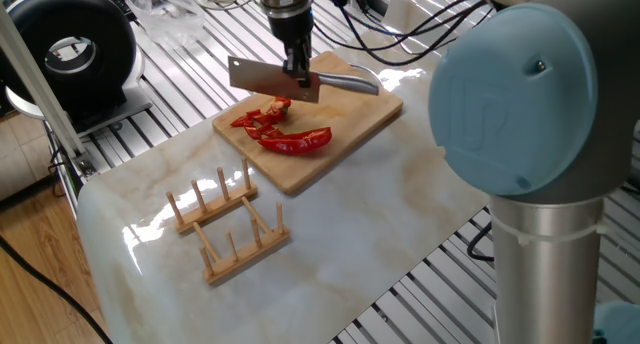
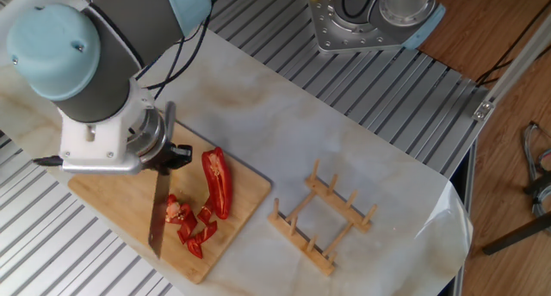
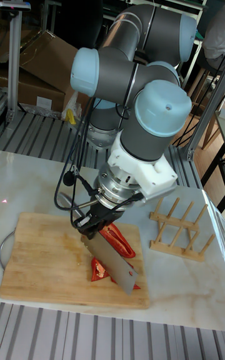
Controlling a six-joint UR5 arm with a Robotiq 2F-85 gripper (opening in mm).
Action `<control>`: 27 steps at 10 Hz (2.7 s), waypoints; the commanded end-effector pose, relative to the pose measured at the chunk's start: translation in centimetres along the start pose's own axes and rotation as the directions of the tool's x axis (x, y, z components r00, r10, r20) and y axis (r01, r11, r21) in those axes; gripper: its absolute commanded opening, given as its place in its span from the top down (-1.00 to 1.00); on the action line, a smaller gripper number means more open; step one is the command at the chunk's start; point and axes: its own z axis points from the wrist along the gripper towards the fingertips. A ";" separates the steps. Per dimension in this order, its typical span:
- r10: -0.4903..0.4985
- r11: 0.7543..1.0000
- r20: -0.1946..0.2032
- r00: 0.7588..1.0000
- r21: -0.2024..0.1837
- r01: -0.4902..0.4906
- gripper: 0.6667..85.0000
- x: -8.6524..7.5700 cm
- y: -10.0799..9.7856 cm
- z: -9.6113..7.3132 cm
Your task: Chop the chili peppers
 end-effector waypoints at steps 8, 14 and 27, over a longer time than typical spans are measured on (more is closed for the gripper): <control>-0.339 0.940 0.082 0.937 0.069 0.334 0.98 -3.5 -0.4 -0.9; -0.401 0.915 0.077 0.913 0.081 0.396 0.98 -3.6 2.3 -5.0; -0.455 0.888 0.042 0.890 0.096 0.449 0.98 -8.7 3.3 -0.2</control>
